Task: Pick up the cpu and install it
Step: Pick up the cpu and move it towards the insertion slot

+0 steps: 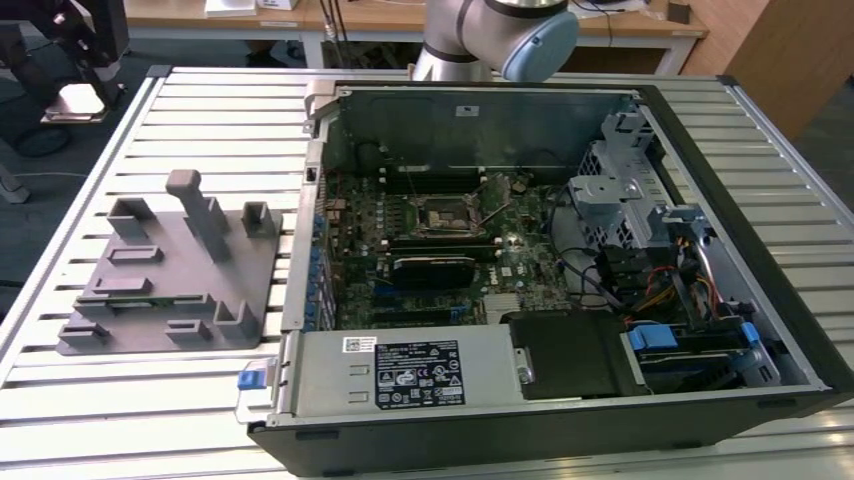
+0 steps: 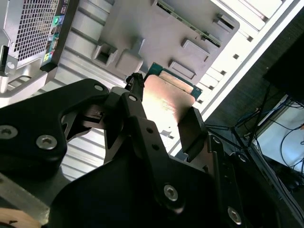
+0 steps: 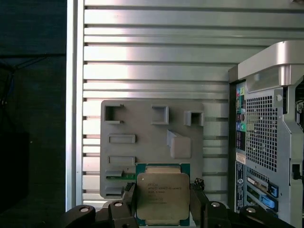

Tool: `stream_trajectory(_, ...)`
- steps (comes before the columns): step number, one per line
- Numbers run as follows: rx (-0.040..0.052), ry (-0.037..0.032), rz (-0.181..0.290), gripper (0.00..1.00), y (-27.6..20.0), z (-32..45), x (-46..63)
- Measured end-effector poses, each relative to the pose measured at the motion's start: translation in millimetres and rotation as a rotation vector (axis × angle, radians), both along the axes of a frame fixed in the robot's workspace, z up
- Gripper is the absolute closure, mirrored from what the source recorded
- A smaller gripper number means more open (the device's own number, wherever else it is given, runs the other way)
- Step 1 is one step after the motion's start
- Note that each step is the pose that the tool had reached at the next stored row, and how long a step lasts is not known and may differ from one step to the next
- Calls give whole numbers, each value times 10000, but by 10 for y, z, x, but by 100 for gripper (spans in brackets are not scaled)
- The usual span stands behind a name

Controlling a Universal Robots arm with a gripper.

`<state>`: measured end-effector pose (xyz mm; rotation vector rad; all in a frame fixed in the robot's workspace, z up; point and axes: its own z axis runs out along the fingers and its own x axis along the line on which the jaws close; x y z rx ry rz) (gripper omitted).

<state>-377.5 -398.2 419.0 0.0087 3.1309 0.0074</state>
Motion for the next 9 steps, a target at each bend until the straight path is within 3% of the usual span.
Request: stream_trajectory(9,0,0,1,46,0,0,46)
